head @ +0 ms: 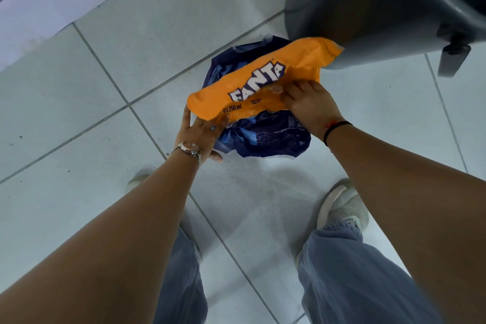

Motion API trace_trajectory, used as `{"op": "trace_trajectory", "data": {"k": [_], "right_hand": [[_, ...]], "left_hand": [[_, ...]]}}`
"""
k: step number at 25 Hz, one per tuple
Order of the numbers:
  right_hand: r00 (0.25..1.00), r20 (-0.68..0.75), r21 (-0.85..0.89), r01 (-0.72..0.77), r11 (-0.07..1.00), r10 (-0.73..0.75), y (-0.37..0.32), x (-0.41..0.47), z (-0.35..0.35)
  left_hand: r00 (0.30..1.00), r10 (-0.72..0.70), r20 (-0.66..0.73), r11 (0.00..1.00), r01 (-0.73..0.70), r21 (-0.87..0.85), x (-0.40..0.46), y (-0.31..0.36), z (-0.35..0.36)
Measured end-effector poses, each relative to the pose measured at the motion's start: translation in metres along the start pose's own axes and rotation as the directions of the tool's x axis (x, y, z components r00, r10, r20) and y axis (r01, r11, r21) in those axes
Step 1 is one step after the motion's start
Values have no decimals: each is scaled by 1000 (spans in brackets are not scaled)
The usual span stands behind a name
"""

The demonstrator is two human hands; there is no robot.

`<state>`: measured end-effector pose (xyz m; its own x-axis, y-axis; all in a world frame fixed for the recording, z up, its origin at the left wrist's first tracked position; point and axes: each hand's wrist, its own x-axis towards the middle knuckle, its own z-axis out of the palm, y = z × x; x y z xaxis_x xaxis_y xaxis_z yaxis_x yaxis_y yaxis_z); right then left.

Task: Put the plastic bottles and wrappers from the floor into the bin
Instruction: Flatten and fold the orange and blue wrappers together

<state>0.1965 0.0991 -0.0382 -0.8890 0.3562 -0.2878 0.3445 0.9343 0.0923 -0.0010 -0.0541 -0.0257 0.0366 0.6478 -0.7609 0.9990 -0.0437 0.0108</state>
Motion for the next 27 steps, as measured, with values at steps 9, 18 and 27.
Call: {"op": "trace_trajectory", "data": {"k": [9,18,27], "right_hand": [[989,-140,128,-28,991,46,-11,-14,-40],[968,-135,264,-172,949,213,-75,-63,-62],[913,383,72,-184,980,144,-78,-57,-7]], "left_hand": [[983,47,-176,984,-76,-161,-28,-10,-18],[965,131,-227,984,-155,-91,-44,1,-24],[996,-45,74,983,57,-172,0,40,-5]]}}
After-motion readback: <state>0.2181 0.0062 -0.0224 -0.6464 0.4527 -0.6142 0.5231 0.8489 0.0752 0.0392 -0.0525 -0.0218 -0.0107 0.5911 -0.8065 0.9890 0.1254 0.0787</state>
